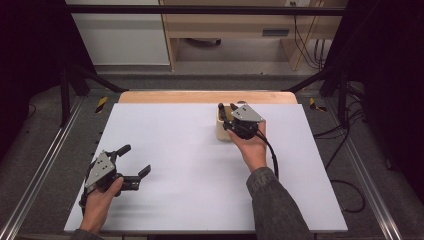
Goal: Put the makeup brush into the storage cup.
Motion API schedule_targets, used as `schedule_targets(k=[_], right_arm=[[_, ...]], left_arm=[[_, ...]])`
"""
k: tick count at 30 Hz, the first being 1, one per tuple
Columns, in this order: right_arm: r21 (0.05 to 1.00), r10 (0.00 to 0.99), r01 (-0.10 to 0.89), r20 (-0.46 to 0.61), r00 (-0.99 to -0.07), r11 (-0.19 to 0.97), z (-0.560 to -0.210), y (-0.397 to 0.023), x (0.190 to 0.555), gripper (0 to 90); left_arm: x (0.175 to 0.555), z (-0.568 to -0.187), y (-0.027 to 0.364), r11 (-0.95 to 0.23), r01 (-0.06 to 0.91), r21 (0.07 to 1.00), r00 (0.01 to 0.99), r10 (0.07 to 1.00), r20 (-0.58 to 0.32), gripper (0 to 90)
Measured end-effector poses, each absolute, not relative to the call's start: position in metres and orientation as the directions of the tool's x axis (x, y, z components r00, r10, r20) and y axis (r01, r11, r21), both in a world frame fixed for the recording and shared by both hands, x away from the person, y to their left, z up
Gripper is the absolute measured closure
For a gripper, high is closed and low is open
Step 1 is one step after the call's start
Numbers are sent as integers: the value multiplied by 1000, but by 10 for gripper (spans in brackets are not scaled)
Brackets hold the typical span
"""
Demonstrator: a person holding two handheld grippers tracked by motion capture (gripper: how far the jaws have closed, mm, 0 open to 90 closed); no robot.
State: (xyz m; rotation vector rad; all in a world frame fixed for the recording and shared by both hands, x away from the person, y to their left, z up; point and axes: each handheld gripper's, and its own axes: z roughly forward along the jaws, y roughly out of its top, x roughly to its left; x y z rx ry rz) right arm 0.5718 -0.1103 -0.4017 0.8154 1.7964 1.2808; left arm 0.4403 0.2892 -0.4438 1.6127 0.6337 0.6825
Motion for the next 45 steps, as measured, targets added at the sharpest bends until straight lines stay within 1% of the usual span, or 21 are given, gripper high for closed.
schedule_targets(k=[6,11,14,17,26,31,34,39,45], right_arm=[[957,846,75,-211,-490,282,-401,-113,568,432],[956,847,87,-204,-490,281,-401,-115,564,335],[953,850,94,-208,-484,287,-401,-116,561,254],[954,854,87,-213,-474,286,-401,-116,557,213],[951,856,91,-219,-469,294,-404,-119,549,147],[946,845,108,-218,-488,307,-404,-119,544,102],[946,843,103,-219,-491,307,-405,-118,541,95],[948,839,141,-174,-516,284,-409,-119,538,65],[942,823,156,-169,-542,296,-412,-121,535,46]], left_arm=[[440,-444,289,-139,29,990,679,730,83,5],[440,-444,288,-142,30,989,679,729,84,5],[440,-444,288,-143,30,989,680,729,85,5],[440,-444,288,-143,30,989,680,728,85,5],[440,-444,288,-142,29,989,680,729,84,5],[440,-444,287,-143,29,989,680,728,85,5],[440,-444,288,-142,28,989,680,728,85,5],[440,-444,288,-138,28,990,679,729,83,5],[440,-444,288,-136,28,990,678,730,81,5]])
